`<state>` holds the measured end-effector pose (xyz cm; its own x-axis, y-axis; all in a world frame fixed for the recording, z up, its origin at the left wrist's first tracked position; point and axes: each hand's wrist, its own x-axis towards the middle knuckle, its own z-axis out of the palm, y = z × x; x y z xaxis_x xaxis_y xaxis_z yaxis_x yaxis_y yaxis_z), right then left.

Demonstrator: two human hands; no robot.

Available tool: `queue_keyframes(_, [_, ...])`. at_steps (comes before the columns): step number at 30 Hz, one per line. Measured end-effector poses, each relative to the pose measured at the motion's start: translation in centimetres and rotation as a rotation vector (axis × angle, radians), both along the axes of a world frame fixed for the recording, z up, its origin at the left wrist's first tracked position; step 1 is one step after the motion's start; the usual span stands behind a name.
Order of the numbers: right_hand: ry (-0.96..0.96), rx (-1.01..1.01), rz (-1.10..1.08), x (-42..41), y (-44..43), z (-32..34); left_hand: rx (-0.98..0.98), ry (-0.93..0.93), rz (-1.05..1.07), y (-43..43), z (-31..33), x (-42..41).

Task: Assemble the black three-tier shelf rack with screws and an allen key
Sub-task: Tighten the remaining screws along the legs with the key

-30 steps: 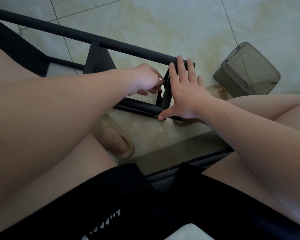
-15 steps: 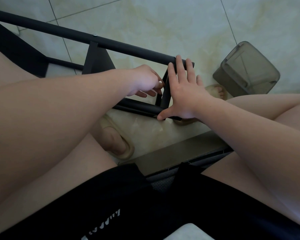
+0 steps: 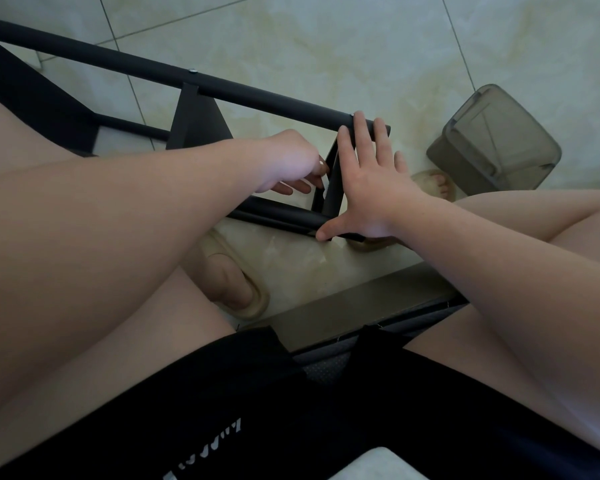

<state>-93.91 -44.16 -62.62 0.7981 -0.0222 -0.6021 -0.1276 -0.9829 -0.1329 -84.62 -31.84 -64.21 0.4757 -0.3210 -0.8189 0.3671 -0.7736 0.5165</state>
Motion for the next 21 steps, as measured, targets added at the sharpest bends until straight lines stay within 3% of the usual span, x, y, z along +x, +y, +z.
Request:
queue_keyframes(14, [-0.004, -0.001, -0.002, 0.01, 0.04, 0.07, -0.019, 0.036, -0.039, 0.10, 0.06, -0.10])
queue_keyframes(21, [-0.006, -0.001, -0.002, -0.02, 0.09, 0.14, -0.017, 0.113, 0.054, 0.17, -0.18, -0.11])
